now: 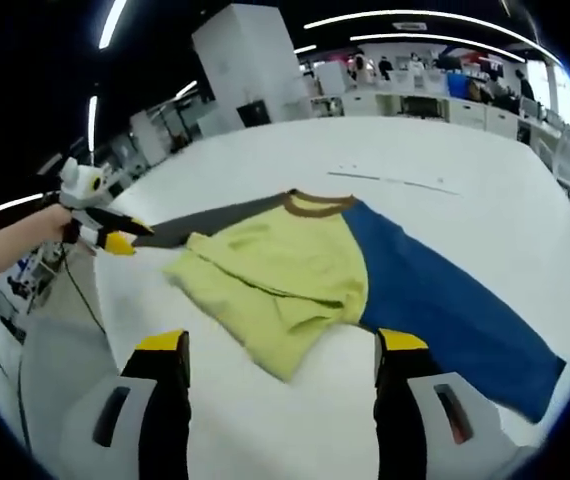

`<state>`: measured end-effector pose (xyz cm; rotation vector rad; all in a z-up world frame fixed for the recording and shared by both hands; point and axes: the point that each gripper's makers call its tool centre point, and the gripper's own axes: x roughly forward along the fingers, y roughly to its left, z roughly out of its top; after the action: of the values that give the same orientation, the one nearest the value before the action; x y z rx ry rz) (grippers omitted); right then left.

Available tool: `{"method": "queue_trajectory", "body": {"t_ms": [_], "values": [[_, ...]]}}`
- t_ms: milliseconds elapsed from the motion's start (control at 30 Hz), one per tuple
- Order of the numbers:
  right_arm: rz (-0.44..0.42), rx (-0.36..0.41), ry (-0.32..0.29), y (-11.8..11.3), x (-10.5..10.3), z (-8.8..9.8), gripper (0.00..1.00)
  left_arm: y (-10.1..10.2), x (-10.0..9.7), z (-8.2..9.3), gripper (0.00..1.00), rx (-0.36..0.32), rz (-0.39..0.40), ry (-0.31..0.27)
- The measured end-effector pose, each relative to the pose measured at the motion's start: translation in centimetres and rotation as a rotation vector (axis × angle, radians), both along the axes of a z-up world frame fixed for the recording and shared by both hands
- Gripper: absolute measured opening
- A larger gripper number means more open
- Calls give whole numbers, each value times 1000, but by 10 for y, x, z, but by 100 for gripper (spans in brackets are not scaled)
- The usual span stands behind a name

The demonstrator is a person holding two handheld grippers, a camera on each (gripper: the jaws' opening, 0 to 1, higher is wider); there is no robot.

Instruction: Fold the garment on the visible template until the final outline fits inside the template.

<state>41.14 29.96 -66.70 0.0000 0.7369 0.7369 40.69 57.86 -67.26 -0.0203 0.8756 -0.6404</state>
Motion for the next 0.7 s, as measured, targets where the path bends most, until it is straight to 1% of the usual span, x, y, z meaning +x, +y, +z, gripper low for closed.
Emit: {"method": "queue_trajectory", "body": {"t_ms": [167,300,500,633,700], "values": [[8,2,8,-2,-10,1,82,-2,-10,4,56,0,-9,-6],[5,4,11,-4,-22,4,84,-1,-19,6,62,-1,4,-10],[-9,11,8,-7,-36,9,87,-2,-36,10,67,-8,6,-8],[-14,14,14,-9,-45,13,89,-2,-43,14,71,-10,4,-11],[-14,15,5,-10,-49,17,89,-1,-46,17,73,-10,7,-18]]}}
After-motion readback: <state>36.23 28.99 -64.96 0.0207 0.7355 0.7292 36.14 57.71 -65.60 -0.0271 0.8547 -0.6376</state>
